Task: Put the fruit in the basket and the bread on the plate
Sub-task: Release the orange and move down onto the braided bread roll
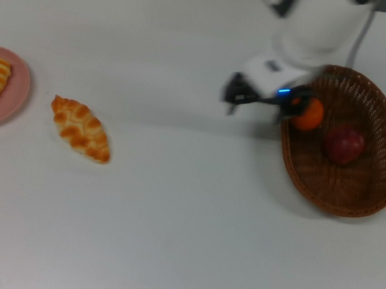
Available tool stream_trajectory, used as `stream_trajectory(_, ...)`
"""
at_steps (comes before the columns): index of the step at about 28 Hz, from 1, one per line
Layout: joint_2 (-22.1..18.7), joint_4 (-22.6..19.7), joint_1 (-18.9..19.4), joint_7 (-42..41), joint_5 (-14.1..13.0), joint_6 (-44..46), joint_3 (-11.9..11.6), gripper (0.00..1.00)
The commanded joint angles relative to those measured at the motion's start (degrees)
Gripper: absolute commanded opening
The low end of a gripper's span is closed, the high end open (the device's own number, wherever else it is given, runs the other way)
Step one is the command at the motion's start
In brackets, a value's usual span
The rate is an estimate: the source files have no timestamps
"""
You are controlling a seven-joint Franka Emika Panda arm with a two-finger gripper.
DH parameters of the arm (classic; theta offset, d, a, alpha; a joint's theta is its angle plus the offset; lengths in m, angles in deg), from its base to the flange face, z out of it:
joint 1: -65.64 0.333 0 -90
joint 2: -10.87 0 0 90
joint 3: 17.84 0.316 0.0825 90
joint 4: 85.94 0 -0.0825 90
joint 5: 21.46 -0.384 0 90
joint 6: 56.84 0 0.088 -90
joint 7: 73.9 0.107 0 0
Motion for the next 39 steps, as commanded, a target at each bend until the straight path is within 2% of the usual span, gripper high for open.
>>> stream_trajectory(1,-1.9,-2.8,-6.9,-12.4,-0.4,-1.2,-0.2,1.00)
stream_trajectory(2,-2.5,-3.9,-9.7,-17.4,0.0,-1.2,-0.2,1.00)
stream_trajectory(6,-3.4,-5.5,-13.9,-30.2,1.5,-1.2,-0.2,1.00)
stream_trajectory(7,-3.4,-5.4,-16.1,-34.2,1.6,-1.3,-0.1,1.00)
stream_trajectory(10,-3.3,-5.4,-19.0,-39.3,2.1,-1.4,-0.1,1.00)
stream_trajectory(12,-3.2,-5.5,-20.9,-45.0,2.7,-1.5,-0.2,1.00)
stream_trajectory(13,-3.2,-5.5,-22.8,-50.8,3.6,-1.5,-0.1,1.00)
stream_trajectory(18,-3.0,-5.7,-27.3,-61.4,4.6,-4.7,-0.2,1.00)
stream_trajectory(20,-2.8,-6.7,-28.4,-62.3,5.0,-6.6,-0.3,1.00)
stream_trajectory(22,-2.3,-7.9,-29.2,-62.6,6.5,-8.6,-0.3,1.00)
stream_trajectory(23,-1.8,-9.5,-29.5,-62.4,8.1,-11.0,-0.3,1.00)
stream_trajectory(30,0.3,-13.0,-30.1,-60.2,12.5,-16.5,-0.4,1.00)
stream_trajectory(39,2.7,-12.3,-29.6,-57.8,12.9,-18.6,-0.4,1.00)
